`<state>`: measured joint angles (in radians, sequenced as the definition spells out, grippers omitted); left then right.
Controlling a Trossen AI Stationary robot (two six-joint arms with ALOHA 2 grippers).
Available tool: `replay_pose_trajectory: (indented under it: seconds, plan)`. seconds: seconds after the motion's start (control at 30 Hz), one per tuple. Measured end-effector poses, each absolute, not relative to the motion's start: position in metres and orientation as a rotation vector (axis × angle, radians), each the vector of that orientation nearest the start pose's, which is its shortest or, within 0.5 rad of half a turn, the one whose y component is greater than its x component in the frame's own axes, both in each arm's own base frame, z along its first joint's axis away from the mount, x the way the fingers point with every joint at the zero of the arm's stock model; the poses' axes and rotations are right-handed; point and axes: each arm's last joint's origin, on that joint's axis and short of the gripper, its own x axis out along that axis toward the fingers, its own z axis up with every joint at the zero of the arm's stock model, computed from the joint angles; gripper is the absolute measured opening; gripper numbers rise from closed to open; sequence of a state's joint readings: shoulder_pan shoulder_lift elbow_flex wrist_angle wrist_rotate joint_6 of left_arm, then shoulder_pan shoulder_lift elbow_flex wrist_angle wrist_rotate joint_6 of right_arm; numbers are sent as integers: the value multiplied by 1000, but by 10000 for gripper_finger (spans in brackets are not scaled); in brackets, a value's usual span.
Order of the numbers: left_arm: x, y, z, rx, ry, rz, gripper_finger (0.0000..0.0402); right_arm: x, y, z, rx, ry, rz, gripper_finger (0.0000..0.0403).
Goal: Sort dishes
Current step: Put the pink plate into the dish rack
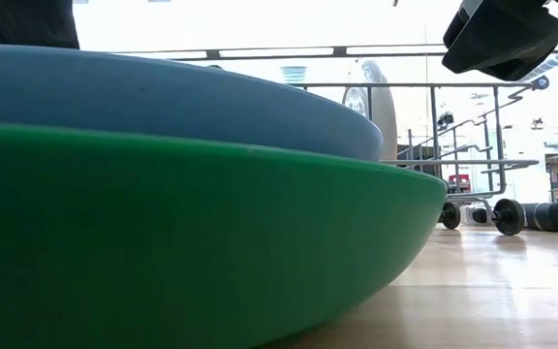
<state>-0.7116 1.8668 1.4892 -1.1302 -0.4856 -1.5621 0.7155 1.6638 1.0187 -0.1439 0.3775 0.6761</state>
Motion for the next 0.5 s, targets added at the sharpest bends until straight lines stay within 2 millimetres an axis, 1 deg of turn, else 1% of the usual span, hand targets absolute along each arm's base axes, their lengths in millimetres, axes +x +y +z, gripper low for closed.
replay_pose_trajectory:
  seconds: [0.1, 0.3, 0.5]
  plan:
    - [275, -218, 223, -520, 987, 764, 17, 266, 217, 200, 231, 741, 78, 219]
    - [280, -221, 202, -487, 1005, 809, 51, 266, 217, 200, 231, 740, 78, 215]
    - [283, -224, 197, -479, 1010, 815, 82, 266, 217, 200, 235, 740, 77, 215]
